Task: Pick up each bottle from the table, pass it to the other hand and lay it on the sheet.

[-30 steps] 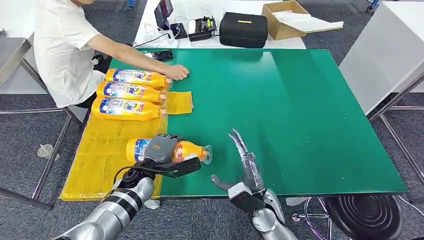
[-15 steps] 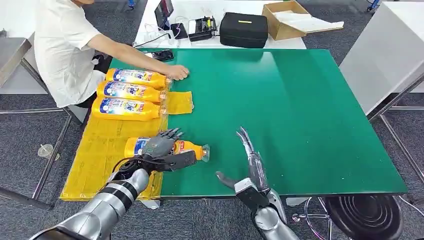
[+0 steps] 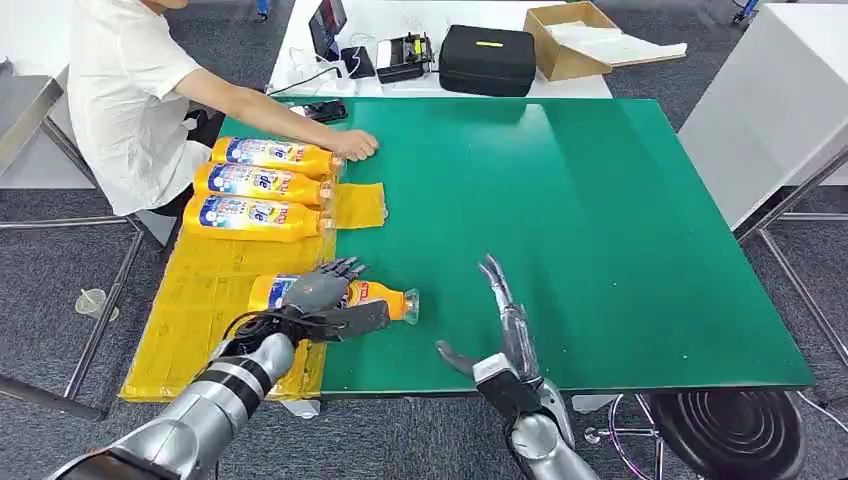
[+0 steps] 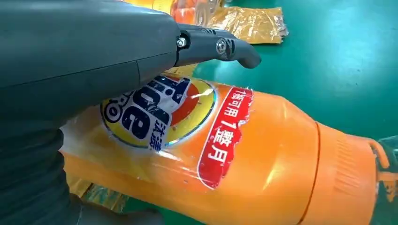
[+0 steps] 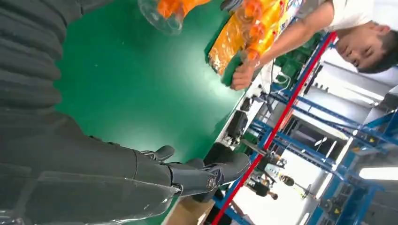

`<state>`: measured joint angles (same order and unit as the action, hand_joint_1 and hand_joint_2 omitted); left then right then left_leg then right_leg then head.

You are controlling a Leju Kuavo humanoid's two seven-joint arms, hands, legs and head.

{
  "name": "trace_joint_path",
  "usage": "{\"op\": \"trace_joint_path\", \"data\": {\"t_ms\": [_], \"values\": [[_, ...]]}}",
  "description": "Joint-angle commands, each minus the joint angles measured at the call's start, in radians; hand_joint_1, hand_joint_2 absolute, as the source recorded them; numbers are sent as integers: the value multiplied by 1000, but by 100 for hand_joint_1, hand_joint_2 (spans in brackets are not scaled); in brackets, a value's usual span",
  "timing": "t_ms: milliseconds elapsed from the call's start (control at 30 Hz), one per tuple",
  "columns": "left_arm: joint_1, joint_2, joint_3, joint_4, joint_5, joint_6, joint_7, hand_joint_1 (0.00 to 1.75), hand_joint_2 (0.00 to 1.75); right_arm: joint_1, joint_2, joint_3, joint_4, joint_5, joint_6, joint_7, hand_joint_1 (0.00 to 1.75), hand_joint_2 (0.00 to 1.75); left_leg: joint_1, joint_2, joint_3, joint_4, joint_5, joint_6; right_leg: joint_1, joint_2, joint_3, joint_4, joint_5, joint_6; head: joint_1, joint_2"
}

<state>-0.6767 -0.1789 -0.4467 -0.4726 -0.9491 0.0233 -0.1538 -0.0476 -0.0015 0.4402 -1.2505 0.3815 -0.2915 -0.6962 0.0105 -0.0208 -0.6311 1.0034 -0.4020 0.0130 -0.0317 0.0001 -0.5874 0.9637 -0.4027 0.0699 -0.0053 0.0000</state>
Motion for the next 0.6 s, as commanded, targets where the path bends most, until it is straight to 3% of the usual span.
{"op": "trace_joint_path", "data": {"t_ms": [33,133,233,467,533,600], "values": [[114,31,9,-183,186,45,-193,0,175,-16,-26,9,54,-24,-47,-2,0,175,1,5,6,-1,-3,0,2,3,5,-1,-1,-4,0,0],[225,63,-23,-423,324,35,-329,0,175,-10,-37,26,44,-33,-61,-2,0,175,0,4,5,-1,-3,0,1,2,4,-1,-2,-3,0,0],[307,81,-52,-615,494,-17,-390,0,175,-11,-41,40,46,-39,-75,-2,0,175,1,5,6,1,-5,0,2,3,5,0,-3,-5,0,0],[350,105,-125,-780,528,81,-413,0,175,5,-45,35,25,-37,-97,-2,0,175,1,3,0,1,-2,0,1,1,-1,0,-2,-3,0,0],[373,113,-162,-830,576,85,-428,0,175,14,-27,10,-2,-71,-143,-2,0,175,1,3,2,1,-3,0,1,2,0,0,-2,-4,0,0],[415,114,-177,-884,619,88,-436,0,175,36,-5,-32,-85,-172,-98,-2,0,175,1,4,4,2,-5,0,2,2,3,1,-4,-6,0,0]]}}
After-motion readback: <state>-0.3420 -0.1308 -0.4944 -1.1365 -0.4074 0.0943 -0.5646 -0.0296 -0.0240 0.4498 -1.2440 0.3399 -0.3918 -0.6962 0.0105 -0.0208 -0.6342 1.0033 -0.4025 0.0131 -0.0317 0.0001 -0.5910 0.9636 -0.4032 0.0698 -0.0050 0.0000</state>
